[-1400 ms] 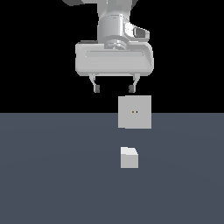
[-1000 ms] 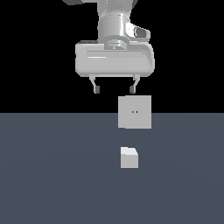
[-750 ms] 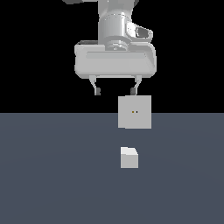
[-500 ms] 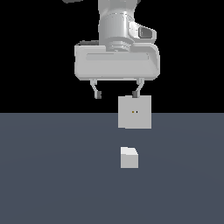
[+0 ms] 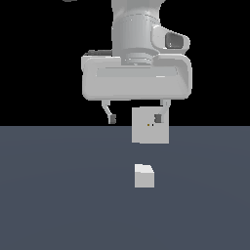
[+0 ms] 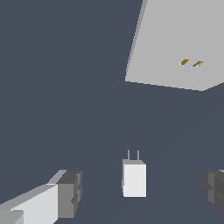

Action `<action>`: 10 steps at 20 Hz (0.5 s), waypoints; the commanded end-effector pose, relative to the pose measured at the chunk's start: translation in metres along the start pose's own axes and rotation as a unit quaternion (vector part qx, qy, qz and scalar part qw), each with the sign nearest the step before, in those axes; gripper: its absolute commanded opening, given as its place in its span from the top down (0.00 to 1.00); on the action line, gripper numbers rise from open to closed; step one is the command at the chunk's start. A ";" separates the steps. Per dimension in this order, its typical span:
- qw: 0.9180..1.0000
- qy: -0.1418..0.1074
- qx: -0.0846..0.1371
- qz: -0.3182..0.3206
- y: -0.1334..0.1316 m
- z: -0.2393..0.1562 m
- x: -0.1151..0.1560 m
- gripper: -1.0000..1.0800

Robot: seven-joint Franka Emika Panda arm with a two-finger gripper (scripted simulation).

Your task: Plug the charger into the wall socket.

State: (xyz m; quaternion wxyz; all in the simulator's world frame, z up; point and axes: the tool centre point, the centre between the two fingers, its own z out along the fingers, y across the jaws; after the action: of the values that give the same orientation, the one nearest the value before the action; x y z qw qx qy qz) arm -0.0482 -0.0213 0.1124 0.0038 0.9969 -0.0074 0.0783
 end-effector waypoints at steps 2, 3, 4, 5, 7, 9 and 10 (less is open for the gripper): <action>1.000 0.017 0.000 0.004 0.003 0.010 -0.011 0.04; 1.000 0.021 0.000 0.005 0.004 0.013 -0.014 0.04; 1.000 0.026 0.000 0.006 0.005 0.016 -0.017 0.04; 1.000 0.030 -0.001 0.007 0.005 0.019 -0.020 0.04; 0.999 0.037 -0.001 0.009 0.007 0.024 -0.025 0.04; 0.999 0.044 -0.001 0.011 0.008 0.029 -0.029 0.04; 0.999 0.047 -0.001 0.012 0.009 0.031 -0.030 0.04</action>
State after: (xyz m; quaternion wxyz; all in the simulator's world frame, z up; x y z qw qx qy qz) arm -0.0710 -0.0287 0.0807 0.0039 0.9926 -0.0177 0.1197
